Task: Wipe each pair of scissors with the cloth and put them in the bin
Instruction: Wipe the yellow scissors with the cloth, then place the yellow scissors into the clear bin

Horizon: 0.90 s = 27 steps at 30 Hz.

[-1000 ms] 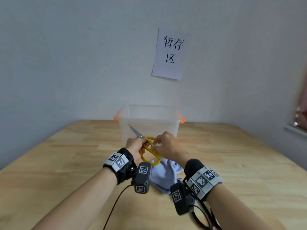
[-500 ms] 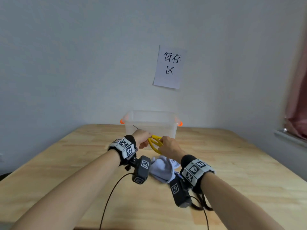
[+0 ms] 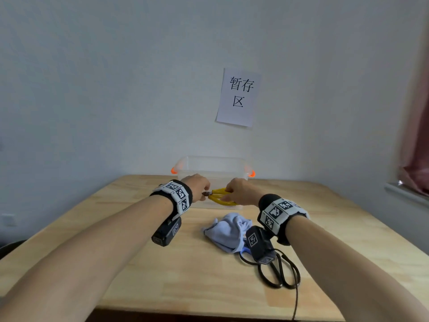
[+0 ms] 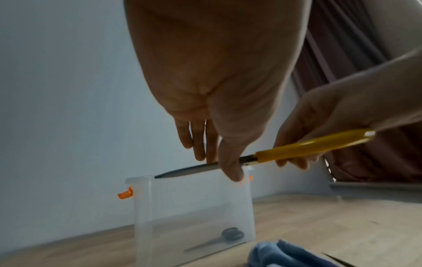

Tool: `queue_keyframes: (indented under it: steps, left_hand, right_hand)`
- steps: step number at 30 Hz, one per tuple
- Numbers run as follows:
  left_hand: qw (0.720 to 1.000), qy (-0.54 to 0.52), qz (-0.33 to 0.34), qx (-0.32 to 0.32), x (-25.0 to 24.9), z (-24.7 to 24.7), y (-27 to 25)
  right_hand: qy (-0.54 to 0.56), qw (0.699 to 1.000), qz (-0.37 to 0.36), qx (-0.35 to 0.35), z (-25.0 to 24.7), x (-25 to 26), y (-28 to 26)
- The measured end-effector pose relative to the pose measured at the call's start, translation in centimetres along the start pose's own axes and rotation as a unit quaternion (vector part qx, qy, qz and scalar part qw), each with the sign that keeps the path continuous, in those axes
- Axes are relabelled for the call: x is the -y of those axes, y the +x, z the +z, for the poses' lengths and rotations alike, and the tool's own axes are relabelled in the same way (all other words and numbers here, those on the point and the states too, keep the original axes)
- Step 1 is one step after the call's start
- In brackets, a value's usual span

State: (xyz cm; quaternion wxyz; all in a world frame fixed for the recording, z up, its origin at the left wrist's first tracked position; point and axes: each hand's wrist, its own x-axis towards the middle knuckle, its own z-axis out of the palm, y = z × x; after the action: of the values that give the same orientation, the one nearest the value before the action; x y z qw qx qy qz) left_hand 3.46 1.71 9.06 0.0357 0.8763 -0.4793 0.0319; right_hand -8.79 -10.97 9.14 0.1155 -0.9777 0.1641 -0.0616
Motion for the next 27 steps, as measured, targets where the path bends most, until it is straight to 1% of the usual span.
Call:
queue_keyframes:
  steps: [5, 9, 14, 19, 22, 27]
  left_hand:
    - [0.994, -0.1, 0.032, -0.021, 1.3, -1.1, 1.8]
    - [0.991, -0.115, 0.032, -0.052, 2.1, -3.0, 3.7]
    - [0.981, -0.131, 0.032, -0.139, 2.8, -5.7, 6.4]
    - [0.972, -0.142, 0.028, -0.185, 3.6, -6.2, 9.4]
    - [0.968, -0.16, 0.021, -0.193, 4.2, -5.7, 10.9]
    - [0.971, -0.16, 0.015, -0.179, 5.3, -4.6, 13.9]
  right_hand:
    - [0.004, 1.0, -0.016, -0.013, -2.0, -1.0, 1.8]
    - [0.025, 0.999, -0.014, -0.027, -3.8, -1.8, 4.2]
    - [0.059, 0.994, -0.012, -0.092, -5.7, -2.1, 7.1]
    - [0.068, 0.989, 0.007, -0.13, -6.7, -2.7, 10.8]
    - [0.071, 0.987, 0.01, -0.142, -6.3, -3.2, 12.4]
    - [0.068, 0.987, 0.025, -0.142, -5.0, -4.7, 15.4]
